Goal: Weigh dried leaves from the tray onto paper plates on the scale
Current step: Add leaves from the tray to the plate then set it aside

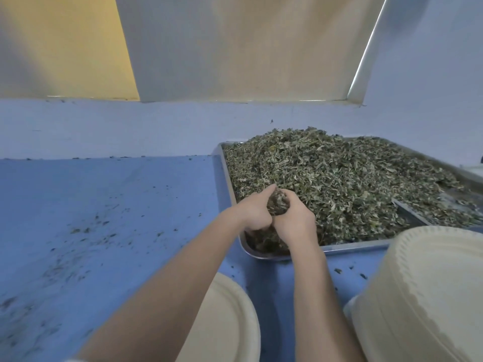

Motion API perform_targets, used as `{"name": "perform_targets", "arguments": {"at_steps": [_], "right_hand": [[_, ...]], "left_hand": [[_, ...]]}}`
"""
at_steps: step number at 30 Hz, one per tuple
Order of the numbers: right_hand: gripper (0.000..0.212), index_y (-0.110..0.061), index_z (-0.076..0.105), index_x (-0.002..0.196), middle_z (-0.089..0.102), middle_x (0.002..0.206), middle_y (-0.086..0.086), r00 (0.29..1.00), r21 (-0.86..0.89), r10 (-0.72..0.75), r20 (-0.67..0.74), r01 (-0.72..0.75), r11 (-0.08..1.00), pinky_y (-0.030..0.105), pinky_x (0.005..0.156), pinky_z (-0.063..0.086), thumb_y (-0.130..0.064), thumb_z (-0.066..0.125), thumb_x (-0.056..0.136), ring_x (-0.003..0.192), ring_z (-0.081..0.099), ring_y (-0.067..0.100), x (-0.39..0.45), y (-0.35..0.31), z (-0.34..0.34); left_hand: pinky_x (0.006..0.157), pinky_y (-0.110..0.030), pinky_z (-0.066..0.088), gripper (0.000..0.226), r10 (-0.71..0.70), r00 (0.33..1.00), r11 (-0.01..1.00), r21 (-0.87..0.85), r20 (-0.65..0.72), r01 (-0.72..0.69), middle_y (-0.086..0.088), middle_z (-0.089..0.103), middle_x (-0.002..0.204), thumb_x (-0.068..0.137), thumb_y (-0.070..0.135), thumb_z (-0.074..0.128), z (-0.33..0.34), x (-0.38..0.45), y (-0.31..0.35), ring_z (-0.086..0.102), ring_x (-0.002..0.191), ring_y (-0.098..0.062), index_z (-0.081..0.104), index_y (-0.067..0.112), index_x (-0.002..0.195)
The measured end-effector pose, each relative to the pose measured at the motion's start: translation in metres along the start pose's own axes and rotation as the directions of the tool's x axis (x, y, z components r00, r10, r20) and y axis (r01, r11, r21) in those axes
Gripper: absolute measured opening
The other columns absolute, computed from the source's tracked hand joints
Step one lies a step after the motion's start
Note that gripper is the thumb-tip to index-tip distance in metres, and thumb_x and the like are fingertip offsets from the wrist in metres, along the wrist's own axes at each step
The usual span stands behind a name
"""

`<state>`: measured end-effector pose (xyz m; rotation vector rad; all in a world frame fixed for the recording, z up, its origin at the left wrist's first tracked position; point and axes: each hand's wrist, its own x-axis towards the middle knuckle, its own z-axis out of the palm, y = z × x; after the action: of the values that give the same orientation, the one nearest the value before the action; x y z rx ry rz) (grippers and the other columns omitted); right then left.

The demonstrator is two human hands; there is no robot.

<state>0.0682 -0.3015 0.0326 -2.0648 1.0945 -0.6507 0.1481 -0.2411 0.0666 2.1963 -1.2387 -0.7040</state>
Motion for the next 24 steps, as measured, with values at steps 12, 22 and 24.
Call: {"name": "perform_targets", "arguments": {"at_steps": [12,22,24], "right_hand": [[0.026,-0.023,0.059,0.110,0.060,0.093,0.001,1.000,0.168,-0.007,-0.012,0.009,0.986,0.022,0.067,0.034,-0.016,0.061,0.084,0.082,0.049,0.018,-0.006,-0.035,-0.011],[0.011,-0.029,0.053,0.085,0.054,0.082,-0.003,0.943,0.166,-0.265,0.203,0.233,0.958,0.015,0.048,0.035,-0.022,0.061,0.085,0.066,0.048,0.009,-0.078,-0.078,-0.020],[0.004,-0.027,0.057,0.088,0.058,0.087,-0.001,0.915,0.148,-0.297,0.274,0.265,0.953,0.022,0.063,0.040,-0.025,0.060,0.086,0.081,0.057,0.017,-0.100,-0.079,-0.018]], "left_hand": [[0.075,-0.045,0.058,0.061,-0.092,0.982,0.793,-0.609,-0.164,-0.027,-0.005,0.060,0.099,0.086,-0.017,0.031,-0.005,-0.023,0.006,0.060,0.066,-0.016,0.051,0.031,0.119],[0.082,-0.051,0.054,0.055,-0.155,0.959,0.810,-0.586,-0.239,-0.016,-0.015,0.058,0.083,0.078,-0.026,0.027,-0.030,-0.130,0.003,0.060,0.067,-0.027,0.055,0.004,0.115],[0.081,-0.047,0.055,0.051,-0.175,0.957,0.837,-0.547,-0.233,0.020,-0.020,0.060,0.088,0.079,-0.026,0.031,-0.026,-0.159,-0.001,0.062,0.070,-0.032,0.055,0.001,0.114]]}}
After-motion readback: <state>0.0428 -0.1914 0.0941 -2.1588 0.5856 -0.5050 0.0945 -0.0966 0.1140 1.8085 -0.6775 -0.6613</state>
